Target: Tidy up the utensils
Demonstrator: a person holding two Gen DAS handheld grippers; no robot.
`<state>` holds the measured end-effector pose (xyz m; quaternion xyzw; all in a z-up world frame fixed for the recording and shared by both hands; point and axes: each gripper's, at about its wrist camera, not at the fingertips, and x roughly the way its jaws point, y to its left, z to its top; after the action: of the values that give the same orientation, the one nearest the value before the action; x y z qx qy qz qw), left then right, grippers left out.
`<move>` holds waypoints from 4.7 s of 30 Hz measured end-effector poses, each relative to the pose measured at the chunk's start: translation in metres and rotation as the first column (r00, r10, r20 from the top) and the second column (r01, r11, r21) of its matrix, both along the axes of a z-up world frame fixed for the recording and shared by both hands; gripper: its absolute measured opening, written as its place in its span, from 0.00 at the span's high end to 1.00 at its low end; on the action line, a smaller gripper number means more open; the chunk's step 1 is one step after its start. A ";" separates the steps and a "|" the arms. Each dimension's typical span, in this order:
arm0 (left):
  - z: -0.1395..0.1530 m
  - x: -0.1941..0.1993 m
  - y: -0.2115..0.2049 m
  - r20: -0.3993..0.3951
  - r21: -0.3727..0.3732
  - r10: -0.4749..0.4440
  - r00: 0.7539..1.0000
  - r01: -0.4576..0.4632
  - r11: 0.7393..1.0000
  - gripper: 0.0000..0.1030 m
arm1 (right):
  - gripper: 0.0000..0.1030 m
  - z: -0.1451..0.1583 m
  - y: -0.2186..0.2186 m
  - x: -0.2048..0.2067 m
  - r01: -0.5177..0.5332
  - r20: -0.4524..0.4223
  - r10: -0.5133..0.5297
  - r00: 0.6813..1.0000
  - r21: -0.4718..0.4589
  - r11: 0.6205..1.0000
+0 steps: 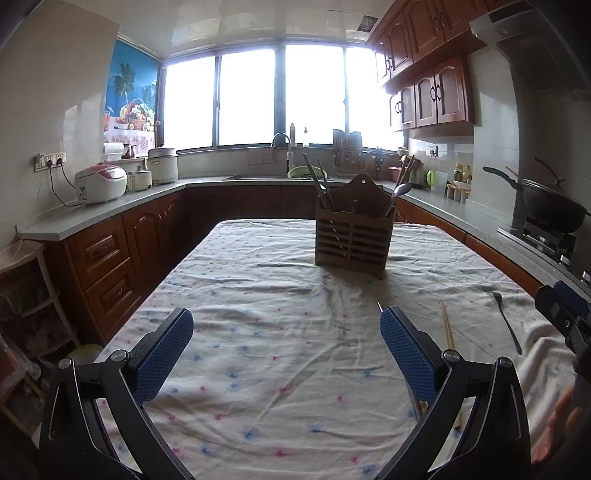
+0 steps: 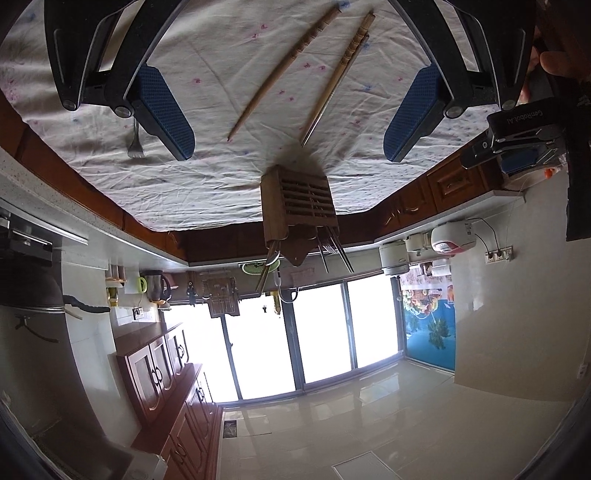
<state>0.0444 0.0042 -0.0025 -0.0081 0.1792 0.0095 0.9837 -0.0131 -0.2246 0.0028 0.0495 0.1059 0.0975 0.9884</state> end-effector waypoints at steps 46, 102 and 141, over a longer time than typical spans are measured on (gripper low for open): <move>0.005 -0.020 -0.003 0.062 0.012 0.001 0.998 -0.002 1.000 0.00 | 0.00 -0.010 0.007 -0.010 -0.027 0.020 0.028 0.999 -0.017 0.999; 0.011 -0.020 -0.005 0.061 0.021 -0.032 0.998 0.030 0.999 0.00 | 0.00 0.005 0.017 -0.019 -0.043 0.051 0.044 0.998 -0.018 0.999; 0.013 -0.011 -0.010 0.043 0.021 -0.054 0.998 0.053 0.998 0.00 | 0.00 0.007 0.020 -0.009 -0.056 0.024 0.056 0.998 -0.019 0.998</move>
<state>0.0338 -0.0054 0.0105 0.0062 0.1579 -0.0154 0.9873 -0.0224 -0.2044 0.0097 0.0364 0.0959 0.1249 0.9869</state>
